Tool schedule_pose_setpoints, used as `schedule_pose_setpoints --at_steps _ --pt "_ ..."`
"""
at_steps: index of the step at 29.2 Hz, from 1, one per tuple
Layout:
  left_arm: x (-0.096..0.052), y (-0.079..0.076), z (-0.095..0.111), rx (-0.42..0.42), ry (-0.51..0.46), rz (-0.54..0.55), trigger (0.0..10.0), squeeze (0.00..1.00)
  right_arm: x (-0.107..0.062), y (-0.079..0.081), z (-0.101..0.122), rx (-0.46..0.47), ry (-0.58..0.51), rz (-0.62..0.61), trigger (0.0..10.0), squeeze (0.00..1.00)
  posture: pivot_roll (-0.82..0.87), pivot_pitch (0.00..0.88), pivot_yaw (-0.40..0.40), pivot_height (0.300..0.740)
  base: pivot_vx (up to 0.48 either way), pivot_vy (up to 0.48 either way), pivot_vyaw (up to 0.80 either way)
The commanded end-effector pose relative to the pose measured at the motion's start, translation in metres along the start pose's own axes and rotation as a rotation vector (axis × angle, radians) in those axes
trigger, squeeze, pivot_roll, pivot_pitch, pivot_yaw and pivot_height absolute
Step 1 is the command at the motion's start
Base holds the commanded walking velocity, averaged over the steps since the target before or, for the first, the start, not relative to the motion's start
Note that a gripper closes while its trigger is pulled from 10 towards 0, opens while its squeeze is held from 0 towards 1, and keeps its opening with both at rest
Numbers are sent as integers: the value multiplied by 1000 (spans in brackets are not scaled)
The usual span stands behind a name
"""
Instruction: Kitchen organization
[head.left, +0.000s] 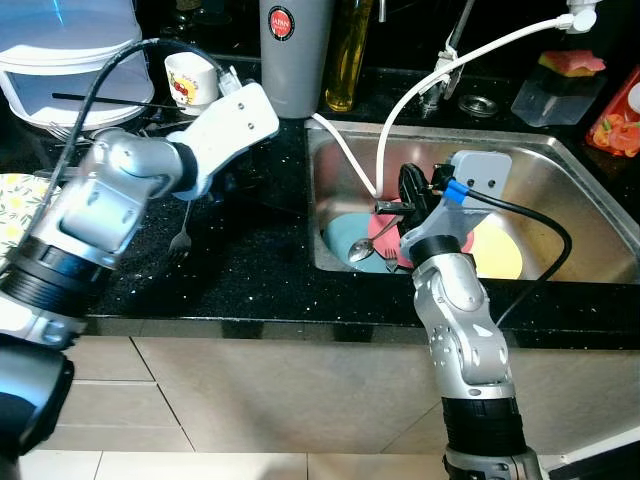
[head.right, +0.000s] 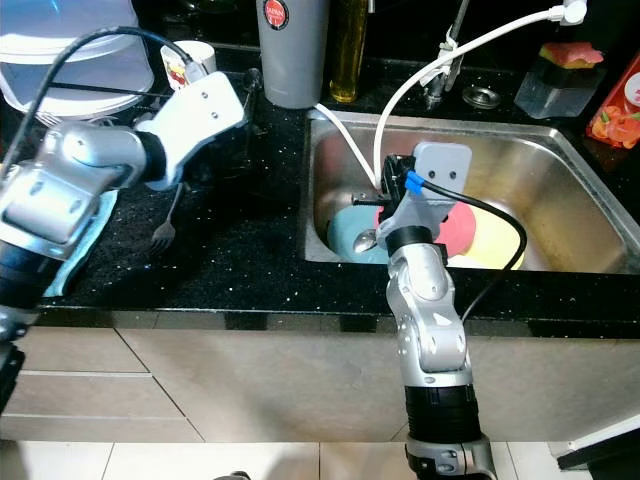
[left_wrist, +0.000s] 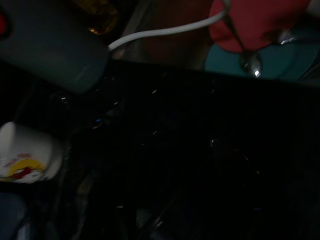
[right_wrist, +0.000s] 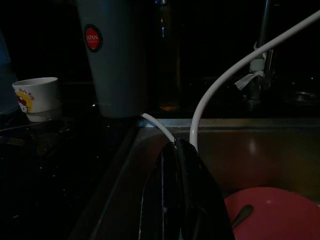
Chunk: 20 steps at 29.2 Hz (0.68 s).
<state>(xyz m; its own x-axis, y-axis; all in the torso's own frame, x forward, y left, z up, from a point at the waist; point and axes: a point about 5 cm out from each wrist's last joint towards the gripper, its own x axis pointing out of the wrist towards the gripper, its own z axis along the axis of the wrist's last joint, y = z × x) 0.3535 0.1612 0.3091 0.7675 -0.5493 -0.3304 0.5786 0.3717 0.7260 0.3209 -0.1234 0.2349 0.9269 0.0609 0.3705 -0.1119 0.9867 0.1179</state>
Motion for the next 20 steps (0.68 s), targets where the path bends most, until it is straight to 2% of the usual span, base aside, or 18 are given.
schedule_pose_setpoints --at_steps 1,6,10,14,15,20 --pt "-6 0 -8 44 31 -42 10000 0 1 0 2 -1 -10 8 10000 0 277 25 -55 740 0 0 0" --pt "-20 5 -15 72 -6 -141 10000 0 3 3 1 2 -6 23 10000 0 279 30 -65 740 0 0 0" --pt "-23 14 -29 50 22 -146 10000 0 4 5 1 4 -7 27 10000 0 275 35 -59 740 0 0 0" --pt "-16 16 -36 26 48 -105 10000 0 3 5 -1 9 -2 20 10000 0 269 34 -57 740 0 0 0" --pt "-13 8 -37 52 50 -129 10000 0 2 6 -1 8 -2 25 10000 0 263 36 -55 740 0 0 0" --pt "-7 -1 -33 92 38 -145 10000 0 2 5 0 10 -2 19 10000 0 271 42 -62 740 0 0 0"
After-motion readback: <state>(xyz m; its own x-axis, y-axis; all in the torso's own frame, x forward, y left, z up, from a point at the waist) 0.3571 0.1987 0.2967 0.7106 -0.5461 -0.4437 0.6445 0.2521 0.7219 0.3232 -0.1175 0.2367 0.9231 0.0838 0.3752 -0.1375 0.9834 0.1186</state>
